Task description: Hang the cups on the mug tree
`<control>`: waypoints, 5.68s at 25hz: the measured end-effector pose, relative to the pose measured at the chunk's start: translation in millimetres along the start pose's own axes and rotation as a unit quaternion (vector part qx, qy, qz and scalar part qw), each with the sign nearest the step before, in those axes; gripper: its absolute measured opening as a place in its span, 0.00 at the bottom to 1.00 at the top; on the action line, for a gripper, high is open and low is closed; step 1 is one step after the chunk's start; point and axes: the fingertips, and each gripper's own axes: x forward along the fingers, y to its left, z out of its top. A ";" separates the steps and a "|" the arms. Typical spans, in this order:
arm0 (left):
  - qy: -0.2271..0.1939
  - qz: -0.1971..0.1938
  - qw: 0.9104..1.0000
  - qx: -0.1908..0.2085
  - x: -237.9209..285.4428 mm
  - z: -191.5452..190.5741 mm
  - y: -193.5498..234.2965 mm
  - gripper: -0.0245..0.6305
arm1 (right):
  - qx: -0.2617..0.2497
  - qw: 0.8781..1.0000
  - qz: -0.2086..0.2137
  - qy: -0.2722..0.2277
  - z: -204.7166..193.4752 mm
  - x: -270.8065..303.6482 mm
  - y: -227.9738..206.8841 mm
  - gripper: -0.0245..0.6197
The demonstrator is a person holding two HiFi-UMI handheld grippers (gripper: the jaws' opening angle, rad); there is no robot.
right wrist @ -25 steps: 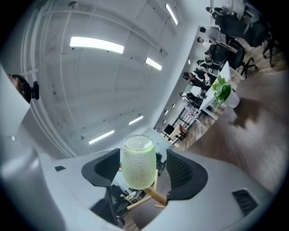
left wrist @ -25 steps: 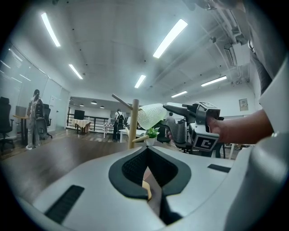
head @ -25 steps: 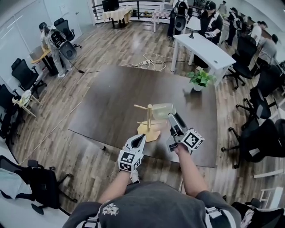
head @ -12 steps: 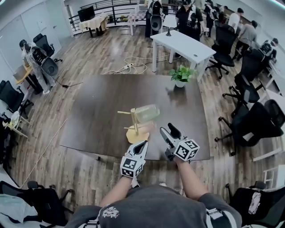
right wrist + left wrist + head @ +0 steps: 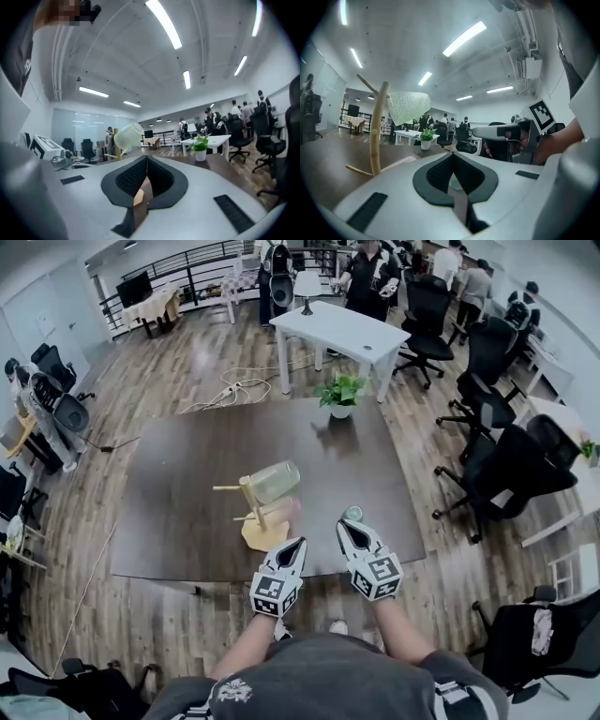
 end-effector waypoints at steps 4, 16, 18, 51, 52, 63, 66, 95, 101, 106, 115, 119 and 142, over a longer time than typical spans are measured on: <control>-0.007 -0.017 1.000 -0.001 11.4 2.1 -16.1 0.05 | -0.055 0.998 -0.038 0.017 -5.1 -24.0 -10.3 0.08; -0.003 -0.036 0.999 0.010 28.5 1.6 -42.5 0.05 | -0.102 0.992 -0.066 0.032 -19.5 -58.5 -24.5 0.08; -0.003 -0.038 0.999 0.017 31.4 3.5 -45.1 0.05 | -0.120 0.990 -0.067 0.034 -19.5 -59.6 -23.6 0.08; 0.074 -0.077 0.994 -0.007 82.8 -70.0 -13.3 0.05 | 0.006 0.981 -0.146 0.131 -137.3 1.0 -109.1 0.35; 0.077 -0.078 0.994 -0.008 84.8 -72.9 -11.9 0.05 | 0.012 0.980 -0.145 0.138 -143.1 4.0 -112.2 0.38; 0.094 -0.073 0.993 -0.009 94.9 -91.9 5.0 0.05 | 0.032 0.969 -0.149 0.194 -189.3 39.2 -138.5 0.55; 0.097 -0.076 0.992 -0.005 96.0 -94.0 3.8 0.05 | 0.031 0.967 -0.151 0.204 -196.5 44.8 -142.2 0.55; 0.076 -0.056 0.995 0.023 57.5 -64.5 6.6 0.05 | -0.029 0.985 -0.151 0.081 -100.2 3.9 -81.8 0.51; 0.057 -0.034 0.998 0.021 38.4 -43.4 11.0 0.05 | -0.043 0.989 -0.136 0.036 -59.2 -5.8 -50.2 0.51; 0.043 -0.017 0.999 0.022 21.2 -25.7 16.5 0.05 | -0.060 0.991 -0.116 0.004 -23.8 -12.2 -22.8 0.51; 0.023 0.027 0.999 0.030 -5.0 -11.3 28.2 0.05 | -0.088 0.994 -0.048 -0.039 11.0 -0.7 31.0 0.52; 0.019 0.060 0.998 0.023 -27.8 -11.7 43.9 0.05 | -0.089 0.995 -0.011 -0.052 18.4 12.5 58.1 0.52; 0.010 0.189 0.982 -0.004 -135.7 -21.0 135.1 0.05 | -0.120 0.987 0.098 -0.033 -11.8 98.2 167.1 0.52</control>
